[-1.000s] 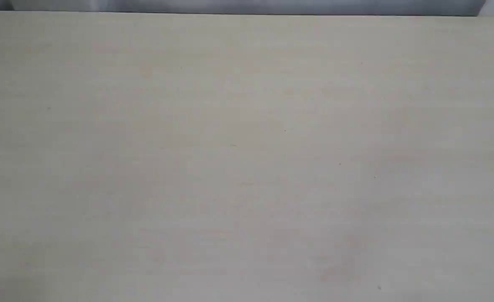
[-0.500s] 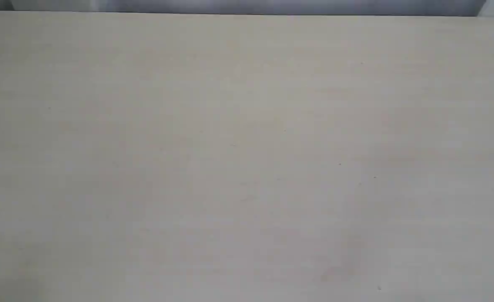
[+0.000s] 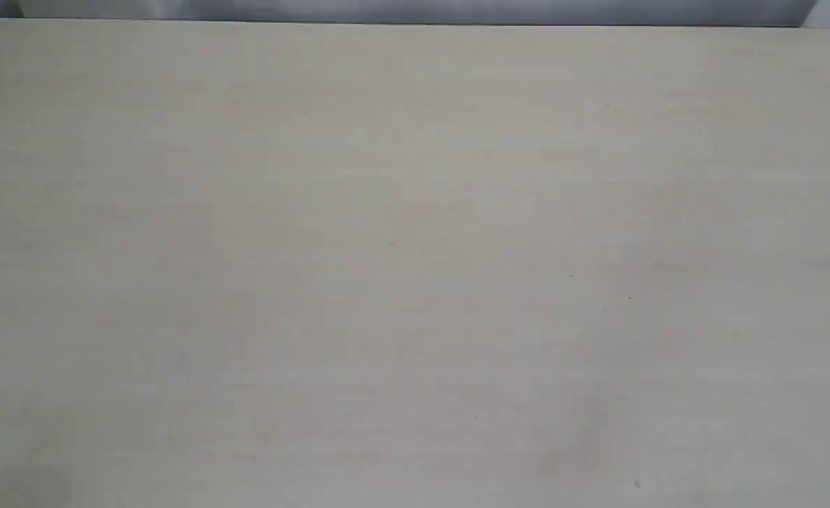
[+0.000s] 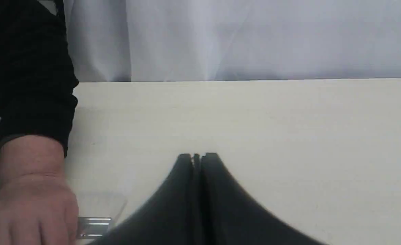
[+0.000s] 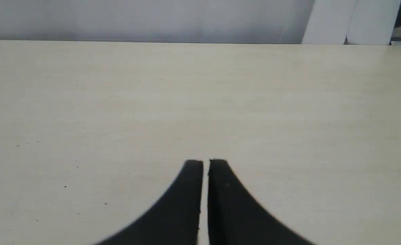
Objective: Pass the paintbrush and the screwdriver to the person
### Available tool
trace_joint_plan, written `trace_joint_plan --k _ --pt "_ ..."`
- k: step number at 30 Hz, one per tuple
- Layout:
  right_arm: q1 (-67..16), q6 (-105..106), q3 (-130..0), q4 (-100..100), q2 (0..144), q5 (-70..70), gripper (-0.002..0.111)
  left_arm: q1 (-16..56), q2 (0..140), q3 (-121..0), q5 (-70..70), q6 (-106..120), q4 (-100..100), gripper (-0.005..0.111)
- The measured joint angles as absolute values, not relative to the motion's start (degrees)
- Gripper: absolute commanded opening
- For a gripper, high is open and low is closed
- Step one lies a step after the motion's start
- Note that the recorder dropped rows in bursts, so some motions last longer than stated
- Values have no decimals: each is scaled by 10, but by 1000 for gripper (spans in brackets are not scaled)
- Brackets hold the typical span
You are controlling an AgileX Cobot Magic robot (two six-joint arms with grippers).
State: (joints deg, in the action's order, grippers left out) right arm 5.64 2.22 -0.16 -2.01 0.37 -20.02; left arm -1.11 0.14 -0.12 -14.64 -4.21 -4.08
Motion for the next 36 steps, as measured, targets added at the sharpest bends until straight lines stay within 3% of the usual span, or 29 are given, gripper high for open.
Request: trace_joint_plan --k 36 --pt "56 0 -2 0 4 -200 4 -11 1 -1 -146 -42 -41 0"
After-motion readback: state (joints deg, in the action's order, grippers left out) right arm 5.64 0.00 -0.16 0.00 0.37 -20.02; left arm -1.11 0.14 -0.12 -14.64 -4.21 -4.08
